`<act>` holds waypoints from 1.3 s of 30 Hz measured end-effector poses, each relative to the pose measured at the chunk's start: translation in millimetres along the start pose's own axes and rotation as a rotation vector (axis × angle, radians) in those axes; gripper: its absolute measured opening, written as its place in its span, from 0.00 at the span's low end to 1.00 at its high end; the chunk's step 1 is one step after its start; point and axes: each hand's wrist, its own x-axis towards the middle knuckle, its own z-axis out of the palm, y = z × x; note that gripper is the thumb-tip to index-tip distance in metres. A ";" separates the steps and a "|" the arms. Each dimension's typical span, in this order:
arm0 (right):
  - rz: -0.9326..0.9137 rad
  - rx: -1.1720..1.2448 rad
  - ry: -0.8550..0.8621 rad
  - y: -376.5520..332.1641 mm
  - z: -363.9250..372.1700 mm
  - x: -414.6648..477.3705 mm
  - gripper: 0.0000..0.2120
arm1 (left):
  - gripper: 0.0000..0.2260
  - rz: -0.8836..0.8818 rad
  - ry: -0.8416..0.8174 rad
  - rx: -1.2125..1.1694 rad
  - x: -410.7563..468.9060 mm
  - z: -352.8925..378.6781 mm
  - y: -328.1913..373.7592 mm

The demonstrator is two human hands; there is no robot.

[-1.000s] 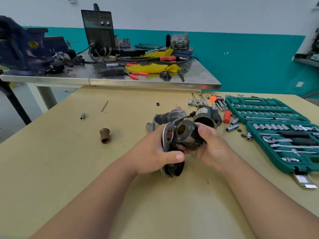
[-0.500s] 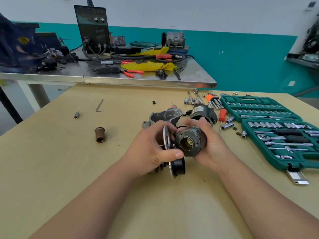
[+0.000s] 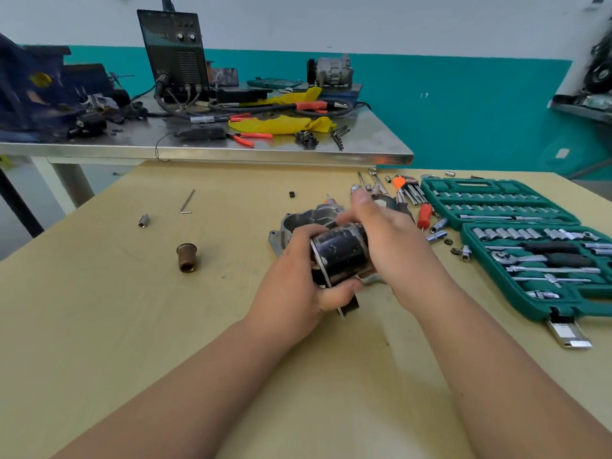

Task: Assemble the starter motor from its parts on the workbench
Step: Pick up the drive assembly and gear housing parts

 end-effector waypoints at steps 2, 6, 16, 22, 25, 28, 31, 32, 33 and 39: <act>0.004 0.069 -0.178 2.2 -9.4 -0.9 0.15 | 0.26 -0.033 -0.008 -0.003 1.1 -3.8 -0.3; -0.039 0.151 -0.300 14.2 -21.1 1.9 0.18 | 0.27 -0.038 -0.016 0.017 2.3 -2.8 -2.1; -0.110 0.002 -0.044 21.1 13.8 1.8 0.20 | 0.27 -0.106 0.035 0.070 6.9 0.7 0.1; -0.173 -0.266 -0.114 21.4 18.0 -13.1 0.41 | 0.25 -0.104 0.013 0.296 7.4 2.7 2.2; -0.305 -0.363 -0.139 19.0 25.4 -20.0 0.38 | 0.23 -0.077 0.077 0.239 5.9 3.7 7.4; -0.350 -0.321 -0.091 18.1 22.3 -15.0 0.36 | 0.25 0.032 -0.006 0.518 4.0 4.6 3.0; -0.369 -0.337 -0.056 20.9 13.7 -11.9 0.30 | 0.29 0.119 -0.126 0.743 9.2 7.4 3.4; -0.376 -0.335 -0.036 23.2 10.7 -11.6 0.27 | 0.30 0.127 -0.142 0.726 12.2 7.3 5.6; -0.374 -0.328 -0.007 26.2 7.6 -10.9 0.23 | 0.30 0.123 -0.156 0.656 14.6 6.0 8.0; -0.111 -0.134 0.149 47.6 -11.8 0.0 0.09 | 0.15 -0.060 -0.231 -0.203 31.5 -15.7 2.9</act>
